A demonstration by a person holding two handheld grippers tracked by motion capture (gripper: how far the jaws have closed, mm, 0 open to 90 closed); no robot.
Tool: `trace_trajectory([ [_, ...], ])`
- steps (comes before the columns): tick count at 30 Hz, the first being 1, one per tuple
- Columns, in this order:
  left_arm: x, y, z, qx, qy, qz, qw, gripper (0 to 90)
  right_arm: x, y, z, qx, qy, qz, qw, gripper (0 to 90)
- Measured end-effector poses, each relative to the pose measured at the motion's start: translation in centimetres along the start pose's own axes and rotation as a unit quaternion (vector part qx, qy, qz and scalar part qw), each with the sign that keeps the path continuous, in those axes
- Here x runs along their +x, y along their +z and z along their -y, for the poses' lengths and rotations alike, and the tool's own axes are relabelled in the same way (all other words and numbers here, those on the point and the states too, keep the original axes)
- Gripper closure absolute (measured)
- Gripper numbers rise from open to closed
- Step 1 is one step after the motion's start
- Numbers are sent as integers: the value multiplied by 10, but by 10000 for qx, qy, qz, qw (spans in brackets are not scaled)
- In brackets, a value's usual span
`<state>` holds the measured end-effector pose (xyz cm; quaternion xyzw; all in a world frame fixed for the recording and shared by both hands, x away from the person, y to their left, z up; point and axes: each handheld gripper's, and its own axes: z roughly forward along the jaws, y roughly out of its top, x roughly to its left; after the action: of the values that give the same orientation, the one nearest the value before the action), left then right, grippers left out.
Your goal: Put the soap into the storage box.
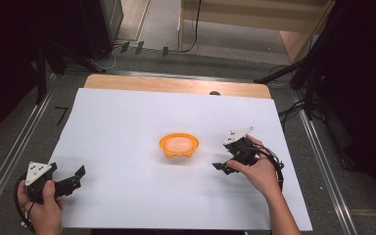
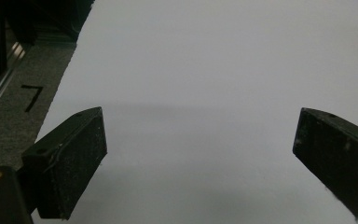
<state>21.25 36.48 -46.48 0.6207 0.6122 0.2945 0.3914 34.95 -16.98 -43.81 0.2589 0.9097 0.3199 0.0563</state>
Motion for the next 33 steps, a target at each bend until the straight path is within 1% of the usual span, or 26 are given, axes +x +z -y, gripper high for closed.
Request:
trace_trajectory([
  [2,0,0,0,3,5,-1,10000,33,0,-1,6,-70,-18,72,9999,130],
  [4,0,0,0,1,8,1,10000,33,-1,-3,13,-177,86,38,9998,129],
  [5,0,0,0,-1,12,1,10000,33,-1,-3,15,-225,84,35,9997,127],
  [7,0,0,0,11,19,-3,10000,33,-1,-5,21,-298,125,150,9994,131],
  [10,0,0,0,13,28,-1,10000,33,-1,-8,29,-344,248,212,9989,128],
  [11,0,0,0,13,28,-1,10000,33,-1,-9,32,-377,224,253,9987,130],
  [12,0,0,0,17,27,0,10000,33,-1,-10,35,-449,245,284,9983,129],
  [13,0,0,0,17,27,0,10000,33,0,-11,38,-490,297,261,9980,129],
  [16,0,0,0,21,33,-2,10000,33,2,-14,48,-590,319,402,9969,130],
  [18,-1,0,0,7,33,-11,10000,33,2,-16,55,-686,398,388,9961,130],
  [19,-1,0,0,7,39,-10,10000,33,2,-17,58,-713,385,382,9960,126],
  [20,-1,0,0,-4,38,-15,10000,33,3,-17,62,-726,407,439,9956,127],
  [22,-1,0,0,0,35,-12,10000,33,3,-19,69,-844,447,569,9938,127],
  [23,-1,0,0,-8,30,-16,10000,33,3,-19,69,-844,447,569,9938,127],
  [24,-1,0,0,8,30,-23,10000,33,3,-21,77,-938,493,713,9918,126],
  [25,-1,0,0,4,33,-21,10000,33,3,-22,80,-1010,560,760,9904,126],
  [28,-1,0,0,-6,40,-24,10000,33,2,-26,91,-1124,737,773,9879,126],
  [31,-1,0,0,7,51,-24,10000,33,2,-30,99,-1226,821,796,9858,127],
  [33,-2,0,0,9,57,-24,10000,33,2,-33,105,-1307,900,852,9836,127],
])
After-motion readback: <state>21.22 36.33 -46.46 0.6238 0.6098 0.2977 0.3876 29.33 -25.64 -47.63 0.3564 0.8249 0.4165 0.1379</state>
